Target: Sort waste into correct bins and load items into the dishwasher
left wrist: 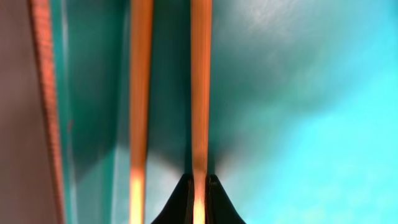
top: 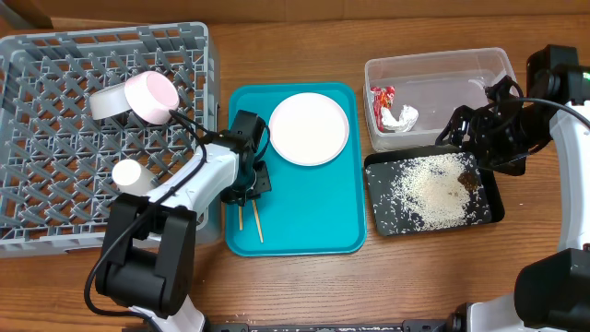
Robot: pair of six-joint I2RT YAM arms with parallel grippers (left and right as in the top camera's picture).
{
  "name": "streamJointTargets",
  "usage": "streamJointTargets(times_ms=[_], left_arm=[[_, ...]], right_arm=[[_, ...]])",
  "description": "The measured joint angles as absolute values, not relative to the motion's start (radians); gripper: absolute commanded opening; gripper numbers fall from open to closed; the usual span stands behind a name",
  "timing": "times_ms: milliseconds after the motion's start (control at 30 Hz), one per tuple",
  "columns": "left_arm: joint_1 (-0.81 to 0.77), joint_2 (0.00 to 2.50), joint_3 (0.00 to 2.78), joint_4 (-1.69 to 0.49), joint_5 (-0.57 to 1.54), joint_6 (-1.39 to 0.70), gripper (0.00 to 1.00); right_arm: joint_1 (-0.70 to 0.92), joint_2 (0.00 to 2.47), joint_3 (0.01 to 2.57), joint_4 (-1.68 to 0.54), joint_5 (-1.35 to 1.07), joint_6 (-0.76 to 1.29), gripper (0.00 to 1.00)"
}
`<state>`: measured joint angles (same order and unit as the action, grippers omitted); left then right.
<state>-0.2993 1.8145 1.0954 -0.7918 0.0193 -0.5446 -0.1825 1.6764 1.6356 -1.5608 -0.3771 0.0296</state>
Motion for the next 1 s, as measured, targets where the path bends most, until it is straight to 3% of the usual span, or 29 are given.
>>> streamJointTargets(times_ms=[367,800,833,933,1000], left_arm=[[-0.281,1.732,1.467,-1.069,-0.015,-0.379,0.04],[0.004,1.699,1.55,-1.054,-0.082,-0.188,0.04],[0.018,1.705,1.55,-1.047,-0.076,-0.178,0.09],[0.028,1.731,1.55,-1.047,-0.058,-0.154,0.43],[0.028,1.748,1.55,-1.047,-0.047,-0.146,0.47]], right_arm=[[-0.183,1.676,1.636,-1.56,-0.377,0.03,1.0],[-0.183,1.676,1.636,-1.559,-0.377,0.029,1.0],[-0.183,1.676,1.636,-1.559,-0.377,0.029,1.0],[-0.183,1.676,1.636,-1.559,-0.377,0.03,1.0],[-0.183,1.676,1.636,-1.559,-0.377,0.029,1.0]])
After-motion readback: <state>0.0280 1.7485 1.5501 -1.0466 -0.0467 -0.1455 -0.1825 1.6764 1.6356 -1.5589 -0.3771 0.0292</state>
